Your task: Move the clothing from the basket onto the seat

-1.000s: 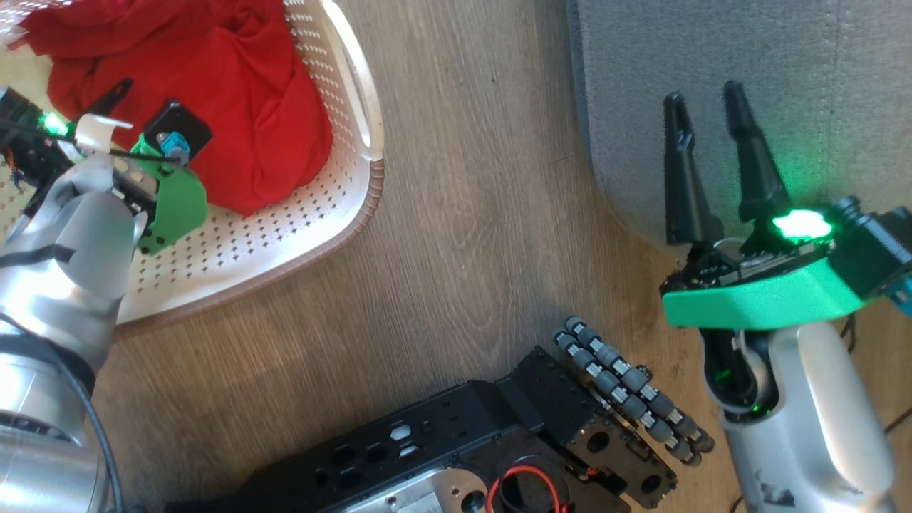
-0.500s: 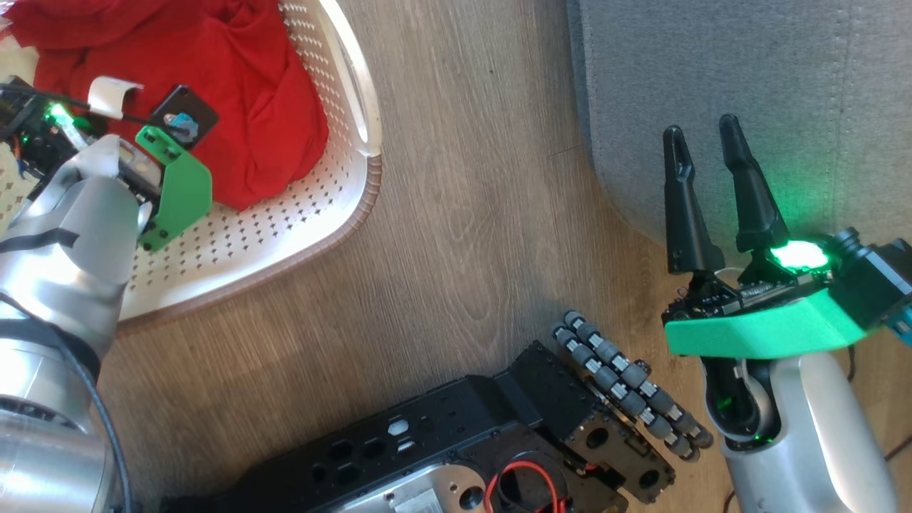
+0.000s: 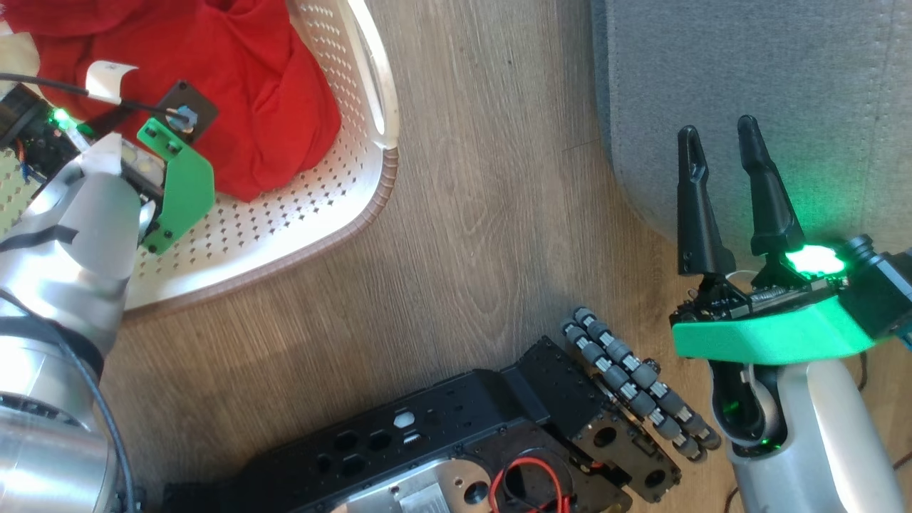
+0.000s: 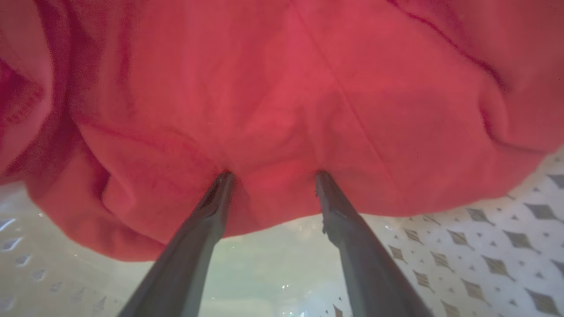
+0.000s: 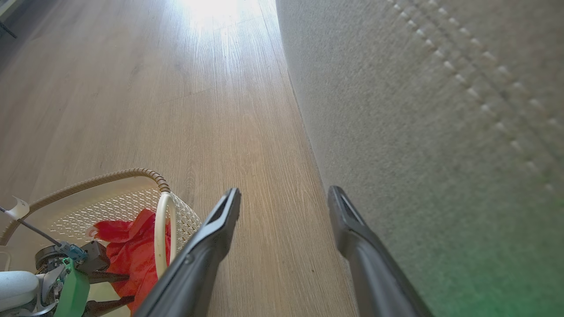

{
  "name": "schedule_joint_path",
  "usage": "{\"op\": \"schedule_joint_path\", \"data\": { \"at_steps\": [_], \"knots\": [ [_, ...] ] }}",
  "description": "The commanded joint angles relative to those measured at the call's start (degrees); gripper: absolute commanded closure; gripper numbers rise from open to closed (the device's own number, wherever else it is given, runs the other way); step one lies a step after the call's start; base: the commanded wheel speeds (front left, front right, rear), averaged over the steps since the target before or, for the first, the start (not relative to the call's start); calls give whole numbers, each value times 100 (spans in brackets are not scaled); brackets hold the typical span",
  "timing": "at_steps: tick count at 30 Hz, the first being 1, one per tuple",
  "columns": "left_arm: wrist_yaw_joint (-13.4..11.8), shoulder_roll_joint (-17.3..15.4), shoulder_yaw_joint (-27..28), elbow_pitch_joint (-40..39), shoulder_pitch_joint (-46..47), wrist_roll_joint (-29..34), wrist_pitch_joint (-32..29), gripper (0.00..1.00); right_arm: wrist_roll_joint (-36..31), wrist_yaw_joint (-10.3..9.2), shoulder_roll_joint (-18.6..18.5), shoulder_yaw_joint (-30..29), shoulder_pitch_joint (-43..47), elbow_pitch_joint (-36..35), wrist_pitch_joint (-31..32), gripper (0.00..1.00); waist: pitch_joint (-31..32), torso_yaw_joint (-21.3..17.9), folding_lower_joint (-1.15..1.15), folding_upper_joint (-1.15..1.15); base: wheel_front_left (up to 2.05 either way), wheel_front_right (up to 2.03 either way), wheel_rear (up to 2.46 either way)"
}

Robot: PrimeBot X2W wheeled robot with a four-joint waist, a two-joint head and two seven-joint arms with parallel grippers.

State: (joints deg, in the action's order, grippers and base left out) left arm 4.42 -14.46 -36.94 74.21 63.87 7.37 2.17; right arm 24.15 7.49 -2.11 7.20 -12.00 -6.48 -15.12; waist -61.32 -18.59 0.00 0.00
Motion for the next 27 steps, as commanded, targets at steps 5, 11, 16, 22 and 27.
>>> {"op": "schedule_joint_path", "data": {
  "at_steps": [5,11,16,22,27],
  "knots": [
    [-93,-92,-6,-26,-24,-33,-225,0,-88,0,-76,70,340,-131,12,0,-33,37,0,0,0,0,0],
    [-82,-123,-152,-26,-81,12,-687,0,-154,0,-76,52,333,-196,12,0,-56,81,0,0,0,0,0],
    [-82,-120,-155,-26,-92,-72,-865,72,-186,0,-76,53,333,-226,12,0,-72,104,0,0,0,0,0],
    [-89,-115,-181,-26,-77,-149,-882,100,-202,0,-76,68,306,-237,12,0,-70,116,0,0,0,0,0],
    [-125,-118,-191,-26,-38,-201,-809,100,-213,0,-76,66,251,-230,12,0,-58,125,0,0,0,0,0]
  ]
}}
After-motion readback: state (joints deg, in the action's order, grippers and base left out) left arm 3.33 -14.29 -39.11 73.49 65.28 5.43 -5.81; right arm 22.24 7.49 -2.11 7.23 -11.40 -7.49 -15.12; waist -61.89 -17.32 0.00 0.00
